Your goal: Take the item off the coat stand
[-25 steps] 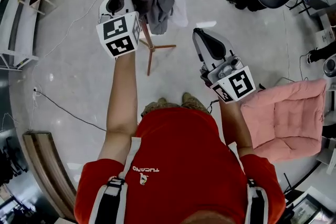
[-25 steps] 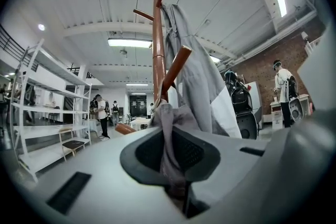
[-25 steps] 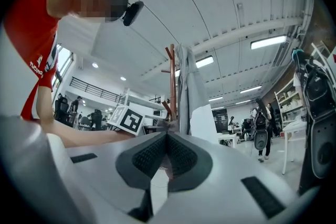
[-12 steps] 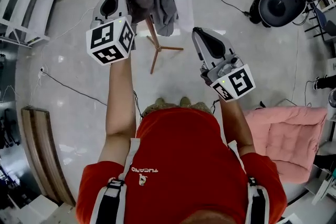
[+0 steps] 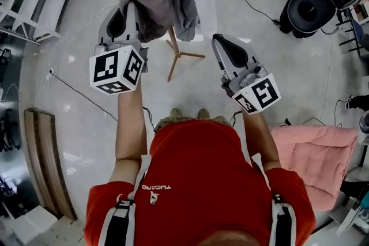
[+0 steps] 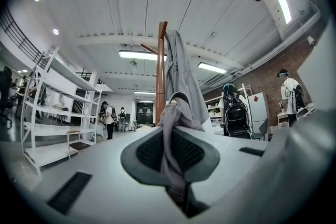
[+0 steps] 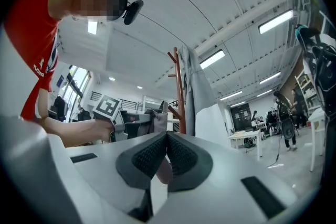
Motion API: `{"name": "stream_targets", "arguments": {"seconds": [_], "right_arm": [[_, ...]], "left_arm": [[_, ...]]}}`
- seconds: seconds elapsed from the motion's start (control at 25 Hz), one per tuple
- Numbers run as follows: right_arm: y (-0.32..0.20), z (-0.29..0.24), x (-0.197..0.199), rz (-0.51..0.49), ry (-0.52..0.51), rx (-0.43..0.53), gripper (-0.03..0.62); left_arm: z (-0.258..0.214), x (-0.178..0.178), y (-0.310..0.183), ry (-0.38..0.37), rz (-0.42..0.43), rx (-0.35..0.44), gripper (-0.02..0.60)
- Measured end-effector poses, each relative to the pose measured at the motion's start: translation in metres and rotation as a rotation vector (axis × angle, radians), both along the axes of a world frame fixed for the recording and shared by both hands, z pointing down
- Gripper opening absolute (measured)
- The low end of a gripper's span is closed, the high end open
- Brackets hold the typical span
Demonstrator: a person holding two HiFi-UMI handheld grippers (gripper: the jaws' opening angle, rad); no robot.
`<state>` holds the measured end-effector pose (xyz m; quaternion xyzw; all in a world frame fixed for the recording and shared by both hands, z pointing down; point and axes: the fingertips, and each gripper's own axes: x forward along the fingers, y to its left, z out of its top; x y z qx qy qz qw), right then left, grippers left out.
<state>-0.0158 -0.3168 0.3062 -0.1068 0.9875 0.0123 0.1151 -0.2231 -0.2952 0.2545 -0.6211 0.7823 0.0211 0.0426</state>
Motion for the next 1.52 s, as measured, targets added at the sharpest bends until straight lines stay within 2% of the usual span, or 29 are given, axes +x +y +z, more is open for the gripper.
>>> {"name": "stream_targets", "arguments": {"seconds": [0.56,0.76,1.52], "right_arm": [[0.038,0.006,-0.011,-0.017,0.018,0.0,0.025],[0.045,0.005,-0.012,-0.006,0.024,0.024,0.025],[0.051,0.0,-0.019,-0.019,0.014,0.036,0.025]], "left_arm": [[0.022,0.023,0.077,0.057,0.173,0.035,0.026],[0.034,0.024,0.086,0.083,0.187,0.037,0.026],[0.028,0.024,0.088,0.062,0.216,0.049,0.026]]}}
